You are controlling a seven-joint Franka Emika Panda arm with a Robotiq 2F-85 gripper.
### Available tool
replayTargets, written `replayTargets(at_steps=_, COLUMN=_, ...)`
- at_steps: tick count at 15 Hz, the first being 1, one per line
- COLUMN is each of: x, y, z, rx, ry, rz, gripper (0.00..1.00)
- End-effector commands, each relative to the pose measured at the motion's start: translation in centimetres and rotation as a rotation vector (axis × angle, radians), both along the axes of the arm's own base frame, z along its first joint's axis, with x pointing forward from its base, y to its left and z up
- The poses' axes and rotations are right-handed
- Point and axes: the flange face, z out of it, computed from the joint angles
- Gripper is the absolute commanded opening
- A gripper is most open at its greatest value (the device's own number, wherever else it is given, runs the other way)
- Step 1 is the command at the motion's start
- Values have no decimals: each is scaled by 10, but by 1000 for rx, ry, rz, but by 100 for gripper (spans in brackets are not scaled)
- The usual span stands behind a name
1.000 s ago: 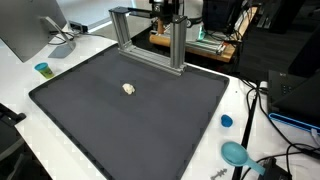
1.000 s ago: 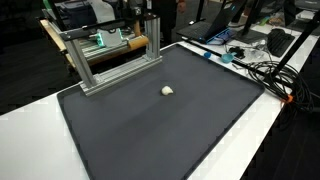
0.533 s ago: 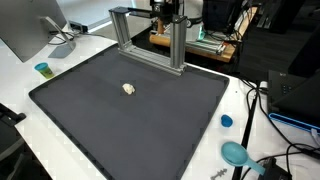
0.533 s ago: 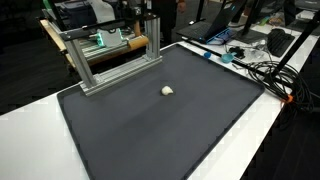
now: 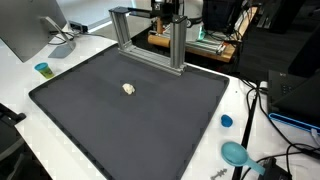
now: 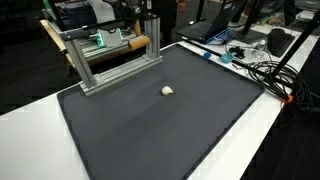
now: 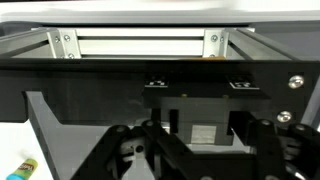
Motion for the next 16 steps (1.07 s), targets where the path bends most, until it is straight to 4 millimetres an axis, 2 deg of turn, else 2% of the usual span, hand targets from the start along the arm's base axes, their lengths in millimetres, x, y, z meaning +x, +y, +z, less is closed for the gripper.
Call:
replayTargets(at_steps=1, x=-8, y=-5, z=6, rx=17, ry=23, rz=36, gripper=72)
replayTargets(at_steps=2, x=-8, y=-5, z=6, rx=19, ry=22, rz=35, gripper=67)
replayTargets(at_steps=3, x=-8, y=-4, z=6, rx=23, ry=18, rz=34, gripper=68)
replayTargets(at_steps=5, x=-9, y=-1, z=6, rx=25, ry=11, rz=28, gripper=59)
replayTargets(at_steps=6, x=-9, y=1, z=6, rx=28, ry=9, rz=27, gripper=38)
replayTargets(at_steps=9, x=-7, y=4, z=7, rx=14, ry=4, rz=6, gripper=27)
replayTargets(at_steps=11, x=-6, y=8, z=10, rx=10, ry=8, rz=9, gripper=22)
replayTargets(at_steps=16, x=-3, y=6, z=10, rx=30, ry=5, rz=-12, gripper=22)
